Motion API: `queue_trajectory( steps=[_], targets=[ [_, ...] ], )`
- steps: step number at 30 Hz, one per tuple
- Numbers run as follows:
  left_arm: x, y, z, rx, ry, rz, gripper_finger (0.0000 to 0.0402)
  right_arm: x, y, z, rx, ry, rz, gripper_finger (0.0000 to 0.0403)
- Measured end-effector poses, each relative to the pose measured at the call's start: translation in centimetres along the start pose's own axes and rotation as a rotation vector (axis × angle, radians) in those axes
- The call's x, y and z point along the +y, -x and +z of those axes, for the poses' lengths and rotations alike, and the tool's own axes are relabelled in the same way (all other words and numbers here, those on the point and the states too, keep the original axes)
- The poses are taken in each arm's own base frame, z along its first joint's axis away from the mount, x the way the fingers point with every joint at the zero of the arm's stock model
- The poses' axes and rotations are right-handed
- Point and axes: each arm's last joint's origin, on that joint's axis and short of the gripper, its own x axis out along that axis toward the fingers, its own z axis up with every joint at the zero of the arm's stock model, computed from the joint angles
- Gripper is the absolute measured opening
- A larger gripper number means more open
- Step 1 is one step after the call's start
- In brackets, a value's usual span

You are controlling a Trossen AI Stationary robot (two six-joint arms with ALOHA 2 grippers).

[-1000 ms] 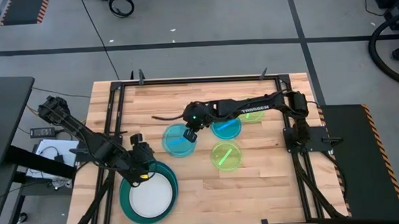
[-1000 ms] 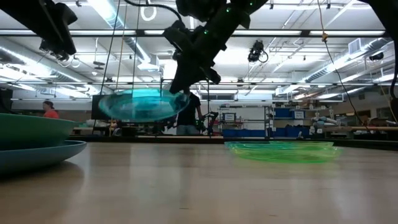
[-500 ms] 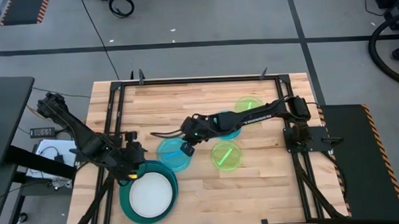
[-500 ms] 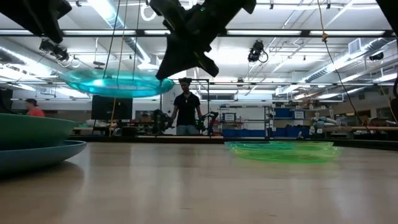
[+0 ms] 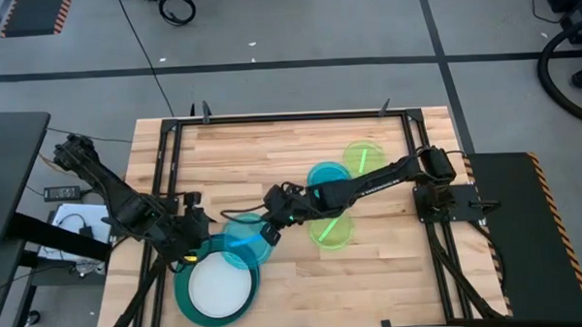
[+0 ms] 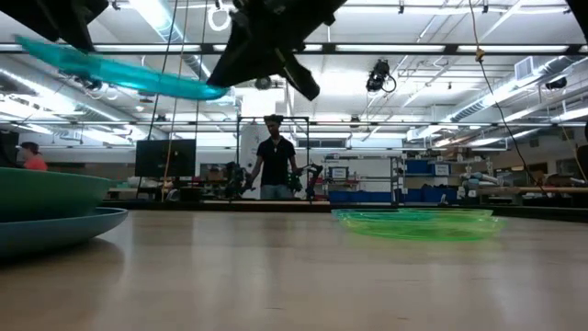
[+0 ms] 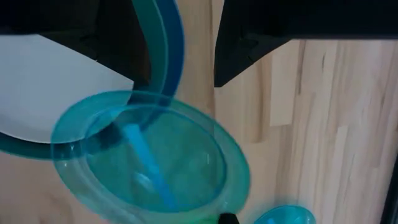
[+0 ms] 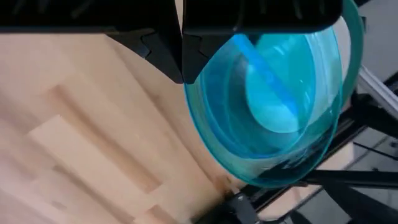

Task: Stack plastic plates
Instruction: Stack the top light blue plate on top of the white plate

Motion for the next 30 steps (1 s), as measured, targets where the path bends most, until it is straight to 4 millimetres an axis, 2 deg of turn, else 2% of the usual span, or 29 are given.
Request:
queue_trajectory(
  steps=[10, 15, 22, 30],
  targets=[
    [1.3, 2.9, -0.6, -0.119, 0.075, -0.102, 0.0181, 1.1, -4.2, -2.8, 0.053, -0.108, 0.072, 0.0005],
    [2.4, 4.4, -1.2, -0.177, 0.131, -0.149, 0.0181, 3.6, -5.7, -2.4, 0.029, -0.106, 0.12, 0.0005],
    [4.1, 6.0, -2.1, -0.232, 0.181, -0.184, 0.0181, 6.3, -8.6, -2.3, 0.07, -0.078, 0.098, 0.0005],
    [5.1, 6.7, -2.8, -0.25, 0.205, -0.198, 0.0181, 7.9, -10.9, -2.7, 0.101, -0.055, 0.114, 0.0005]
  ],
)
